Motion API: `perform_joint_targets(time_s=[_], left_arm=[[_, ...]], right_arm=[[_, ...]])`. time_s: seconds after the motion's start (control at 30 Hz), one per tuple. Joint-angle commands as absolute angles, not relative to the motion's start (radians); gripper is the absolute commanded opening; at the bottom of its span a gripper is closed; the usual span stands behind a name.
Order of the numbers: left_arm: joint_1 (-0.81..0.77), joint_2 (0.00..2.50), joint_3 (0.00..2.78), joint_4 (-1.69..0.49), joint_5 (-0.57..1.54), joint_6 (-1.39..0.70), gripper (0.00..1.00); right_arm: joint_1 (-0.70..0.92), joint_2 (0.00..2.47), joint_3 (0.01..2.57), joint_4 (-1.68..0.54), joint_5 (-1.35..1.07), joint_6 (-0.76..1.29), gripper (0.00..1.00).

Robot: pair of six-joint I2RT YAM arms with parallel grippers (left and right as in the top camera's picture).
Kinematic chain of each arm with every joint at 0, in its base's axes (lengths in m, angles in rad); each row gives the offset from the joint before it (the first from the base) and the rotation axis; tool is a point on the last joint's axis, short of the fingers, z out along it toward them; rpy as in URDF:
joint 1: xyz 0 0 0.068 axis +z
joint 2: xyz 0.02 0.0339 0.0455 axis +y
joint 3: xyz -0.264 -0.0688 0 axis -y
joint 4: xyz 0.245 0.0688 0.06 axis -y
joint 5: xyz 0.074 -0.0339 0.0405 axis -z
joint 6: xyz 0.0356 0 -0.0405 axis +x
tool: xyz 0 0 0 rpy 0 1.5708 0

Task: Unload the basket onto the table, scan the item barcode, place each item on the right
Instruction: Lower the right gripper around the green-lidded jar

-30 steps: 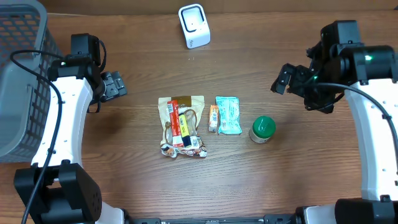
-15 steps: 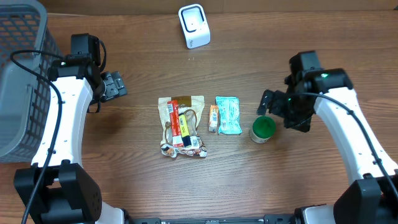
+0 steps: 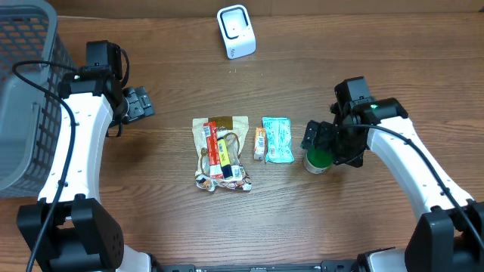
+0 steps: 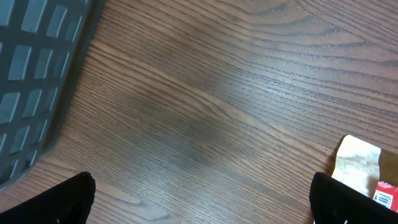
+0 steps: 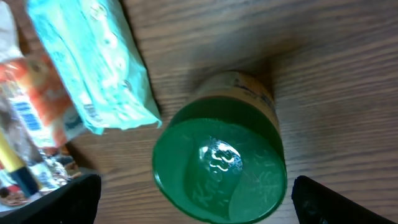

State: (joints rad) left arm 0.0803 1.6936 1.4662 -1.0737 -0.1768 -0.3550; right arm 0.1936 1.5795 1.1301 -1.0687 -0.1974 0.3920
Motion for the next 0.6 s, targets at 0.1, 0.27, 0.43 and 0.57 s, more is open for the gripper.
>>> perform_joint_targets(time_s=[0.1, 0.27, 0.43, 0.57], left_arm=[[0.078, 1.68, 1.48, -1.073, -0.183, -0.336, 1.0], [0.078, 1.68, 1.48, -1.073, -0.183, -0.336, 1.0], [0.078, 1.68, 1.48, -1.072, -0.183, -0.336, 1.0], [0.078, 1.68, 1.48, -1.072, -0.183, -0.336, 1.0]], right_arm=[[0.221, 1.573, 1.082, -1.046, -0.118, 0.393, 1.0], [0.246, 1.573, 1.065, -1.008, -0.093, 0.392, 1.0], [0.276, 1.574, 1.045, -0.979, -0.048, 0.393, 1.0], [0.288, 1.575, 1.044, -0.966, -0.041, 0.393, 0.99]])
